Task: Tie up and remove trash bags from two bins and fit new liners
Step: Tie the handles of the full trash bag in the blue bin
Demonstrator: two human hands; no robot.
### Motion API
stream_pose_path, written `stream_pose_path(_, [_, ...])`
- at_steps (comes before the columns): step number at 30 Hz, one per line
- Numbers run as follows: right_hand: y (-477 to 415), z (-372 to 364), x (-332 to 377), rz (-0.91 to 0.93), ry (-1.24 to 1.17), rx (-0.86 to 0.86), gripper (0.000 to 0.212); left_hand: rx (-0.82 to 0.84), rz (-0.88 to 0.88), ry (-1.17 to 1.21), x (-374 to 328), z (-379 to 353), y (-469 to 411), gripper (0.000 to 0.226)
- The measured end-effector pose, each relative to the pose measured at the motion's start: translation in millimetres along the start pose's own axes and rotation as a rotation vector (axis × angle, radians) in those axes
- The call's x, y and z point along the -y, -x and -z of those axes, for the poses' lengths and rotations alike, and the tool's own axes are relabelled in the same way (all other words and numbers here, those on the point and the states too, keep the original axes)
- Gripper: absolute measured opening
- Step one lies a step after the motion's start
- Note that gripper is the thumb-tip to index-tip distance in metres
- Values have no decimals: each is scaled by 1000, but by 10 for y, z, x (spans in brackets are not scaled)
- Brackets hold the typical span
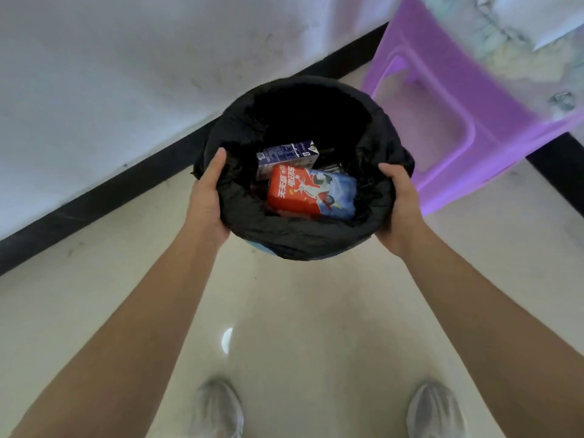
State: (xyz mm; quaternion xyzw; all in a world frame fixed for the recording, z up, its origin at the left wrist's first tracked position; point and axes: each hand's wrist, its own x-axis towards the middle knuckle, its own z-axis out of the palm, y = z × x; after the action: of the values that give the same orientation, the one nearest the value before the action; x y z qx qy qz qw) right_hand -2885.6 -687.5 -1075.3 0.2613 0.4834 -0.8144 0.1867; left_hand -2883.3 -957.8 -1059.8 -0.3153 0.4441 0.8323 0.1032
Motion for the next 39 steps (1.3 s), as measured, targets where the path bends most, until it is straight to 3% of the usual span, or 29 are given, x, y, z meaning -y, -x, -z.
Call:
stream_pose_path(2, [-265,6,3,79,9,-10,66,67,-63,33,-123,-38,-247,47])
stream_pose_path(6, [-628,-63,41,260,-35,150,39,102,-187,-7,-228,-102,-642,32])
stream_pose_path(8, [-684,-104,138,317,-35,117,44,110,-248,-34,-255,-177,-696,32])
stream_pose_path(11, [-604,-152,341,334,-77,-46,76,-137,-357,-167,-335,-305,-611,58])
stream_pose_path(12, [-545,-145,414,300,-104,-67,73,-260,-422,-267,-358,-326,-555,59])
stream_pose_path(14, [-444,-121,539,164,-104,-22,47,-379,-547,-470,-395,-333,-506,40])
stream_pose_path(17, [-435,21,612,12,-65,74,44,-438,-729,-554,-461,-280,-480,15])
stream_pose_path(22, [-354,57,669,-5,17,92,47,-370,-929,-578,-590,-527,-226,15])
stream_pose_path(26, [-125,-110,817,56,306,10,32,-101,-1055,-625,-686,-966,133,7])
stream_pose_path(28, [-32,-186,837,135,414,4,23,4,-1151,-705,-709,-1145,299,17])
stream_pose_path(31, [53,-303,829,298,583,-107,23,-5,-1344,-915,-737,-1284,434,37])
stream_pose_path(35, [104,-327,911,555,718,-283,44,90,-1216,-776,-778,-1280,502,54])
stream_pose_path(39, [180,-419,1212,955,478,-275,55,37,-1200,-634,-811,-1170,459,47])
